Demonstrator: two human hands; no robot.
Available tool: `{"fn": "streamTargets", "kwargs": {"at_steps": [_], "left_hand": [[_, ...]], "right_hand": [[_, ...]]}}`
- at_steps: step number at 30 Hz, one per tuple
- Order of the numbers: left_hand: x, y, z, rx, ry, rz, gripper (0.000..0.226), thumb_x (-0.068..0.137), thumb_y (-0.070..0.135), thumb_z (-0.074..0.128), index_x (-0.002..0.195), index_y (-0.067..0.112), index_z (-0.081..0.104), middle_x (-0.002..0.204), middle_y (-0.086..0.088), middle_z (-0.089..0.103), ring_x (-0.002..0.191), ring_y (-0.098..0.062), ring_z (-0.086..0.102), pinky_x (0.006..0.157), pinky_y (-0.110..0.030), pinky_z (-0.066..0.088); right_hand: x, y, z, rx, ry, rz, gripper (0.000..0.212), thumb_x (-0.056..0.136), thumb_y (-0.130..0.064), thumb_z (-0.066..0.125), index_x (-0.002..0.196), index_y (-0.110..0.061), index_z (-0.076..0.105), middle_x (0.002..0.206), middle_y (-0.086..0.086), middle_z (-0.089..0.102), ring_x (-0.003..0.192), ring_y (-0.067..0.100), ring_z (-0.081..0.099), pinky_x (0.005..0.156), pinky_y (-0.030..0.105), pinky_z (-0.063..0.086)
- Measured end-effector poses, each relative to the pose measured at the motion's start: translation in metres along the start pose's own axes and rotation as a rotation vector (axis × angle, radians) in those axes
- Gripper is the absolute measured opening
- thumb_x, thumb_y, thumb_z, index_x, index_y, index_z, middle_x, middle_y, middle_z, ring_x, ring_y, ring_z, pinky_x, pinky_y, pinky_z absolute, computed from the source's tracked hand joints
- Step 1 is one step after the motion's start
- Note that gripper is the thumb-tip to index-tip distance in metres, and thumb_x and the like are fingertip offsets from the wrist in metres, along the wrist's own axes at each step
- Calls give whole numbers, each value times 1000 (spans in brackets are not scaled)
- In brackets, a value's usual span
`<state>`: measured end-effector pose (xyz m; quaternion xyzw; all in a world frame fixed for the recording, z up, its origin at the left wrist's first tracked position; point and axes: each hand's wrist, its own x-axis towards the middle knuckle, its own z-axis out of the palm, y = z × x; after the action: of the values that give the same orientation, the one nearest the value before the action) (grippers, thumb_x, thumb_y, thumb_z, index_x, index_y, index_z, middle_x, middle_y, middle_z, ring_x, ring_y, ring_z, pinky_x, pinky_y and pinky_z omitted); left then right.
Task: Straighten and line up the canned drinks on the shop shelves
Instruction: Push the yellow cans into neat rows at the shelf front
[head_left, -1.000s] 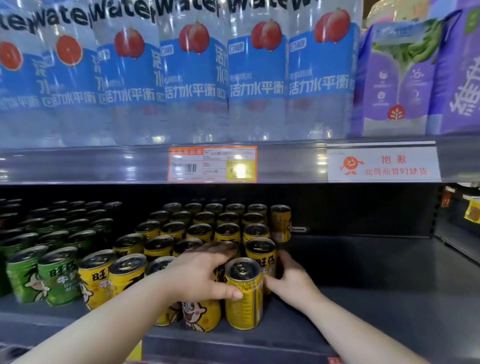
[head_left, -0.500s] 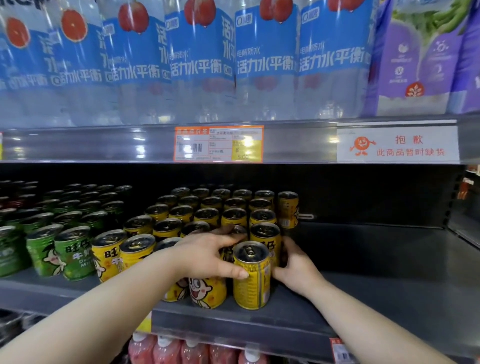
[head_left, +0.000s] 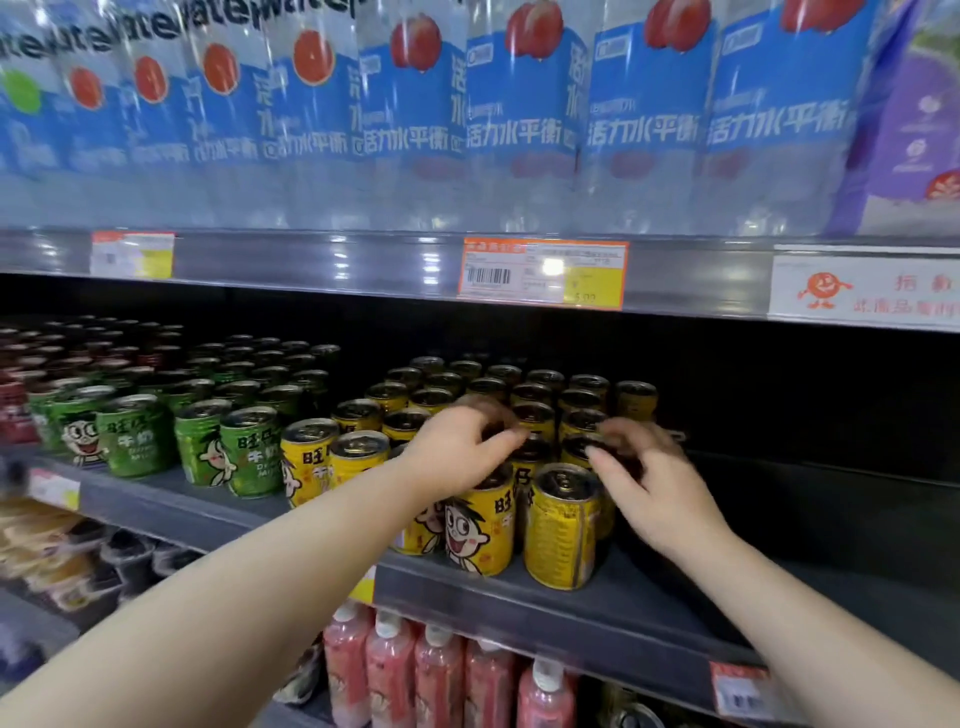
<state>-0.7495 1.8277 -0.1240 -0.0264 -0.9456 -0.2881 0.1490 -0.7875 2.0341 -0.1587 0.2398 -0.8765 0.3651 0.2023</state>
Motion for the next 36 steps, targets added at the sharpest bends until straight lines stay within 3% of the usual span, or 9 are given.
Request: {"fn": "streamTargets", "kwargs": {"at_steps": [2, 4, 9, 15, 21, 23, 30, 33, 36], "left_hand": [[-7, -7, -7, 239, 5, 47, 51, 86, 58, 49, 123, 24, 58, 124, 0, 60, 116, -18, 53, 98, -36, 45], [-16, -14, -11, 468, -65, 99, 70, 79, 69, 48, 133, 24, 49, 130, -2, 55, 121, -21, 48, 101, -35, 40], [-32, -30, -2, 617, -157, 185, 81, 80, 67, 46, 147, 28, 22, 151, 3, 31, 141, -20, 21, 112, -35, 18], [-32, -31, 0, 631, -140, 248, 105, 53, 83, 7, 145, 35, 24, 150, 11, 32, 140, -19, 18, 112, -36, 12], [-33, -18, 10, 533, -175, 304, 81, 78, 70, 47, 146, 31, 25, 151, 6, 31, 137, -14, 26, 110, -32, 14], [-33, -17, 11, 513, -185, 297, 80, 80, 65, 50, 146, 29, 23, 152, 4, 29, 137, -13, 28, 110, -31, 14], [-36, -23, 17, 533, -110, 324, 82, 79, 69, 45, 147, 27, 22, 148, 3, 25, 133, -18, 29, 113, -34, 18], [-43, -24, 9, 459, -29, 325, 85, 77, 74, 37, 145, 25, 27, 145, 2, 30, 134, -16, 28, 115, -36, 15], [-48, -39, -8, 382, 127, 268, 73, 82, 64, 22, 134, 20, 48, 132, -2, 50, 125, -20, 43, 106, -38, 28]], "right_hand": [[-7, -22, -3, -239, -213, -62, 78, 68, -84, 30, 125, -36, 53, 127, -9, 53, 115, 15, 53, 92, 31, 46], [-16, -32, 6, -439, -298, -108, 89, 63, -89, 29, 134, -37, 44, 135, -9, 46, 118, 15, 50, 93, 31, 47], [-18, -18, 4, -153, -370, -36, 70, 77, -51, 67, 139, -33, 40, 139, -8, 37, 127, 10, 41, 104, 21, 36], [-5, -8, -26, -51, -659, -27, 63, 80, -23, 71, 133, -39, 41, 137, -16, 31, 130, 5, 32, 106, 20, 32], [-13, -15, -14, -32, -493, 2, 54, 72, -38, 76, 112, -46, 40, 126, -10, 37, 116, 9, 44, 96, 24, 45], [-9, -15, -18, 9, -577, 16, 53, 73, -32, 77, 110, -44, 40, 125, -10, 41, 114, 9, 48, 94, 27, 50], [-5, -24, -22, -98, -703, -51, 53, 77, -31, 72, 114, -43, 35, 123, -12, 40, 111, 5, 47, 91, 25, 51], [-2, -35, -21, -142, -571, -157, 50, 76, -48, 67, 116, -41, 39, 125, -17, 37, 118, 2, 40, 102, 25, 41], [4, -46, -17, -131, -463, -203, 42, 83, -47, 60, 122, -37, 46, 124, -16, 41, 118, 3, 41, 100, 25, 42]]}}
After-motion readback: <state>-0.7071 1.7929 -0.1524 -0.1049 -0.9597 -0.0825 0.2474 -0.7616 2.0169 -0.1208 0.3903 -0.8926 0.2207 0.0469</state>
